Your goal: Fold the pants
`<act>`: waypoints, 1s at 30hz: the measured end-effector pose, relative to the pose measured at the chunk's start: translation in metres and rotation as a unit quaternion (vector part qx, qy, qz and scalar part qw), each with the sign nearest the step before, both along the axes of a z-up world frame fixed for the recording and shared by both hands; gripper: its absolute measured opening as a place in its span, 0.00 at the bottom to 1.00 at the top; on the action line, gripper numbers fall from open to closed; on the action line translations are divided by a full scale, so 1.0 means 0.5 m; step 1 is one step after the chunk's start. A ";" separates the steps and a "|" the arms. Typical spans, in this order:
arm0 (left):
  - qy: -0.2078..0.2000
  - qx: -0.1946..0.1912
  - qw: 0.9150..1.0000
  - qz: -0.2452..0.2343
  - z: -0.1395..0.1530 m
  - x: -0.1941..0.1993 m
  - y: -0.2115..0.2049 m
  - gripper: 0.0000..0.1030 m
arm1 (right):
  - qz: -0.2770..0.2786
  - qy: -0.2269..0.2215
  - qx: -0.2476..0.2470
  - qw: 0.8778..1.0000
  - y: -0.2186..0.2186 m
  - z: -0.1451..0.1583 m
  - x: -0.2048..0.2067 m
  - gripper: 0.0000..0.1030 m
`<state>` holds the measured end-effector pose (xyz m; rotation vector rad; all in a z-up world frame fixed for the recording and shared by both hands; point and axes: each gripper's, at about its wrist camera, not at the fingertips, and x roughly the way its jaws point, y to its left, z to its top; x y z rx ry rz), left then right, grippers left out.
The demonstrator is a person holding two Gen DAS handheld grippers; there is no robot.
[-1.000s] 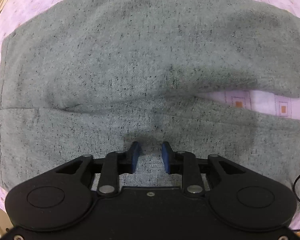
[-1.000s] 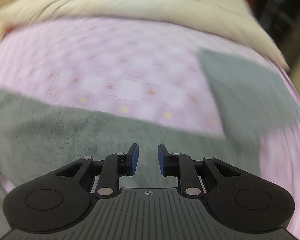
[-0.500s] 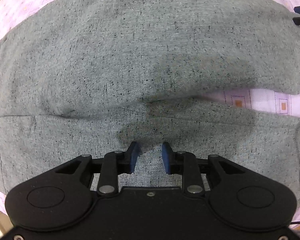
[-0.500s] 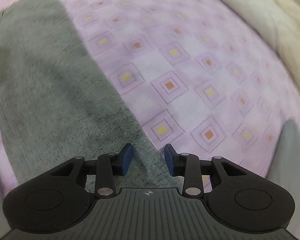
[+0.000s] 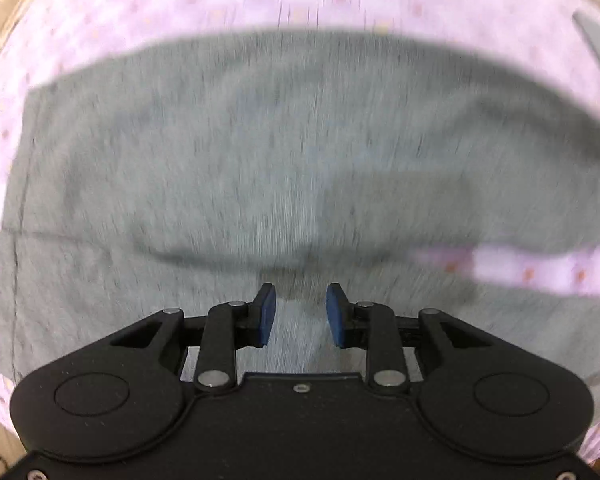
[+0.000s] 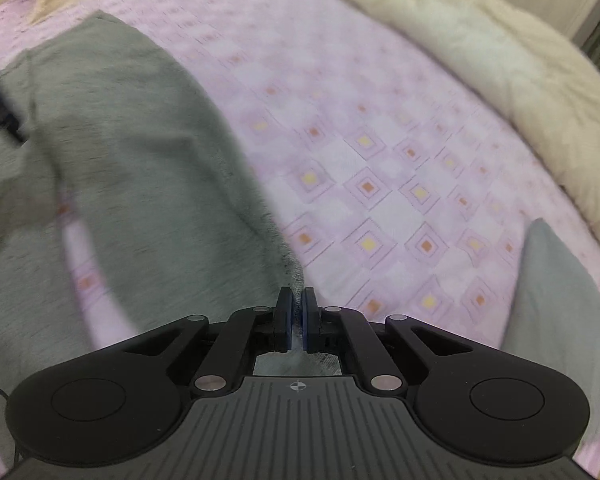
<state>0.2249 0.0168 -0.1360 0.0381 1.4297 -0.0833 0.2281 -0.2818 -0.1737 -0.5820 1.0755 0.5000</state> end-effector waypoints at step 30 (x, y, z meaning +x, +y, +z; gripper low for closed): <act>0.019 -0.118 0.983 0.142 -0.016 0.227 0.015 0.65 | -0.010 -0.009 0.004 1.000 0.047 -0.034 -0.155 0.05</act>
